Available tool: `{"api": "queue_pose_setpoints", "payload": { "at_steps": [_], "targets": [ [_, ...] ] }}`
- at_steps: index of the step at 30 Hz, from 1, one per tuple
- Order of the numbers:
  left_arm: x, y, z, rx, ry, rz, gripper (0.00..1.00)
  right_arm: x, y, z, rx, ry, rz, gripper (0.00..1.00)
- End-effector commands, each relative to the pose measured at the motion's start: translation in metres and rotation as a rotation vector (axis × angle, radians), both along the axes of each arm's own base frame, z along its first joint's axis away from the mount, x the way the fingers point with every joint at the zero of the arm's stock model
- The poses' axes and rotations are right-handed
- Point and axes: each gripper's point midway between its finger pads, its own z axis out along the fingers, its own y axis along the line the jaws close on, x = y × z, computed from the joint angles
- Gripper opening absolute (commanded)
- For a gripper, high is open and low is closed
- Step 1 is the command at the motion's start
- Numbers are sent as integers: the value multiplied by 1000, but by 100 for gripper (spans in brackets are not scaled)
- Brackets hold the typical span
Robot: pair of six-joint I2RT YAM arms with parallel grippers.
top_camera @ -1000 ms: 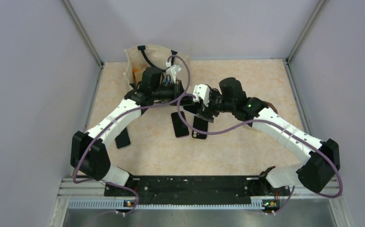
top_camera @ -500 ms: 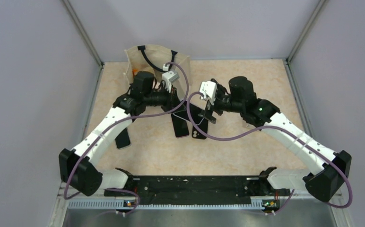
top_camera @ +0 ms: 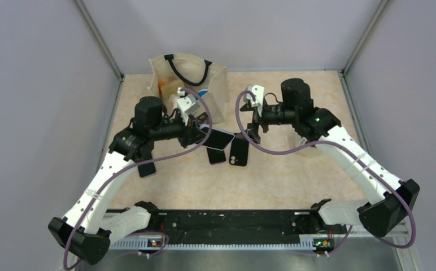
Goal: Take the phone out of the phone case
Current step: Remove the phone case from the phone.
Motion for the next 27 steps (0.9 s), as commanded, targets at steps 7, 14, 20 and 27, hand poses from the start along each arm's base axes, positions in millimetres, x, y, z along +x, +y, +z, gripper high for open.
{"api": "queue_pose_setpoints", "payload": {
  "at_steps": [7,14,20,27],
  "targets": [
    [-20,7,39,-32,-149,-58,0,-18,19,19,57,46,179,94],
    [-27,3,52,-54,-165,-105,0,-31,22,13,75,87,250,94],
    [-28,2,54,-57,-192,-133,0,-42,18,11,80,86,283,94],
    [-28,0,58,-58,-231,-157,0,-54,16,2,71,112,332,94]
  ]
}}
